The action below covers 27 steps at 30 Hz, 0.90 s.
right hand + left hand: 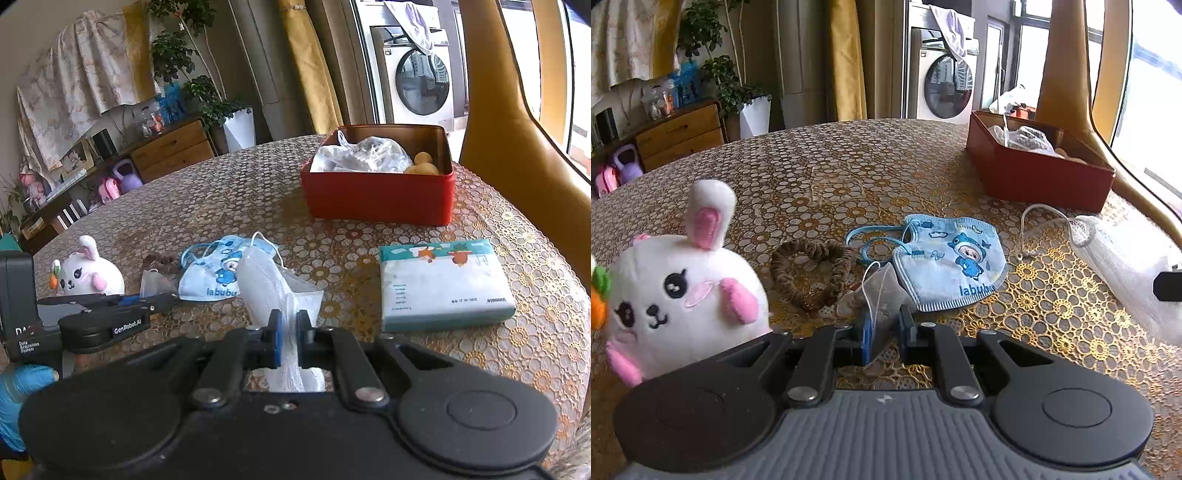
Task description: Organize soft objects
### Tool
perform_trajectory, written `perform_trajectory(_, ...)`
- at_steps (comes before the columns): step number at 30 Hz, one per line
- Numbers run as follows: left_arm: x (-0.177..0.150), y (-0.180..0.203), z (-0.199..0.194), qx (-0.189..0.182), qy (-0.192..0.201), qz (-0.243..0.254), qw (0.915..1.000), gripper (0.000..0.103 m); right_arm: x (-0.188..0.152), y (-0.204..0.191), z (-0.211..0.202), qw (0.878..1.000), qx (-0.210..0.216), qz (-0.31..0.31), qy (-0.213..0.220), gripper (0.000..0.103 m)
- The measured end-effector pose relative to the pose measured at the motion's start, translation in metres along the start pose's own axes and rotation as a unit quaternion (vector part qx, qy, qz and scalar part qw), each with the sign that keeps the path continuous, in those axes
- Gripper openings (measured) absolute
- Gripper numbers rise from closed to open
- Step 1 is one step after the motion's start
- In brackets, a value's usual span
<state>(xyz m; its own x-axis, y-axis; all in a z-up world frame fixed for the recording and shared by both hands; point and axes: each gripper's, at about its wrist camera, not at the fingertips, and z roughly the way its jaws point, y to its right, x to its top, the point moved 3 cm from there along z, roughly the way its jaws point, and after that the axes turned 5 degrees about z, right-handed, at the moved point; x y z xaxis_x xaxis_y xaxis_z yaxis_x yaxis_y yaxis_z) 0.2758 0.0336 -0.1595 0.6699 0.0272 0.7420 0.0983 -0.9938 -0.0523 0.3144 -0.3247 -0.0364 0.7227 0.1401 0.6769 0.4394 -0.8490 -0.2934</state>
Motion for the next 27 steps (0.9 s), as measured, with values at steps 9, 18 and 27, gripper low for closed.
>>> perform_trajectory(9,0.005,-0.006,-0.040,-0.016,0.010,-0.019,0.9996,0.013,0.001,-0.019,-0.030,1.000,0.008,-0.012,0.023,0.007)
perform_trajectory(18,0.025,-0.002,-0.083,-0.064,0.011,-0.027,0.9975,0.013,0.016,-0.040,-0.071,0.998,0.029,-0.020,0.049,0.007)
perform_trajectory(27,0.080,0.021,-0.104,-0.103,0.022,-0.009,0.9943,0.013,0.049,-0.036,-0.102,0.995,0.022,-0.037,0.090,0.007)
